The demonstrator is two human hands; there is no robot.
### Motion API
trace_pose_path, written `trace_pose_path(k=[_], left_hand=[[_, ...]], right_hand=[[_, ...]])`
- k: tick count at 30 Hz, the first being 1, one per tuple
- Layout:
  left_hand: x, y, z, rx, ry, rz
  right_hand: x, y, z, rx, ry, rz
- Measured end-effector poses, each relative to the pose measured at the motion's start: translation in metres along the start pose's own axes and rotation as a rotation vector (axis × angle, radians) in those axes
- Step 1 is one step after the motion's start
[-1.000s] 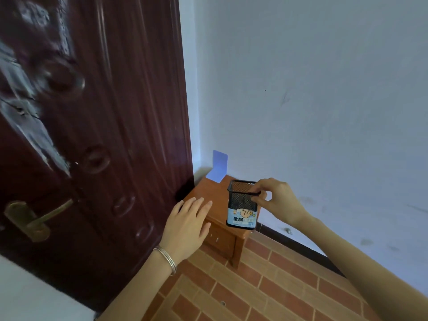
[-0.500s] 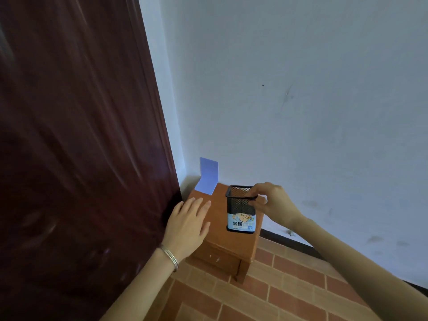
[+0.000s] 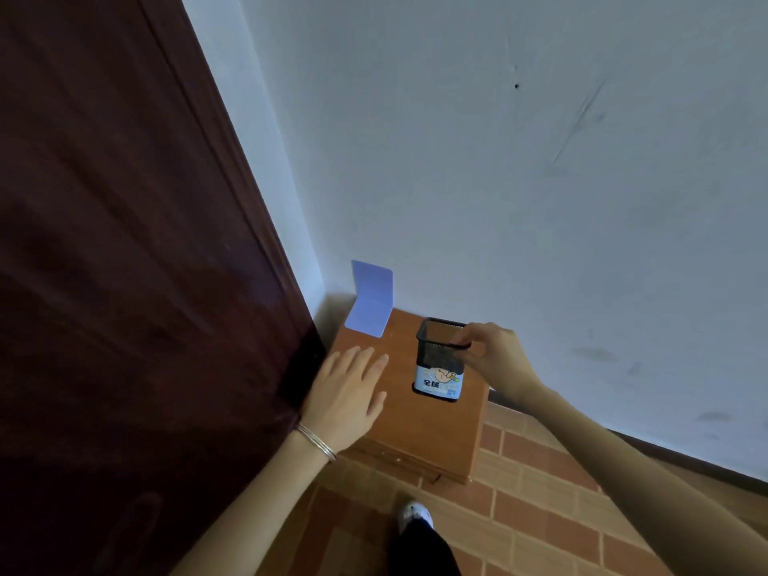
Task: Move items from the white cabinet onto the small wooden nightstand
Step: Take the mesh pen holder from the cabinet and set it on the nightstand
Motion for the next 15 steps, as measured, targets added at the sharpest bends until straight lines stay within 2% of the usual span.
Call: trace_pose_path(k=[6,11,15], left_hand=[[0.038,-0.045,0.059,0.069,0.027,-0.021],[0.080,-0.105,0.094,0.220,0.101,-0.047],[0.110,-0.156,0.119,0.267,0.081,-0.071]], right_hand=[[-0.015,-0.028,0.075,0.063,-0.048,0.015],[-0.021,-0.060,0.133,0.011,-0.045,0.032],[-0.032,-0.097,0.173,-0.006,-0.062,-0.011]])
Point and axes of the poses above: each hand's wrist, its own z-axis towards the middle knuckle, its own y-axis out of the back of the hand, x = y × z, the point moved 3 cm from there along z, towards the middle knuckle, and after that the axes turned 11 degrees about -y, right-handed, at the moved point
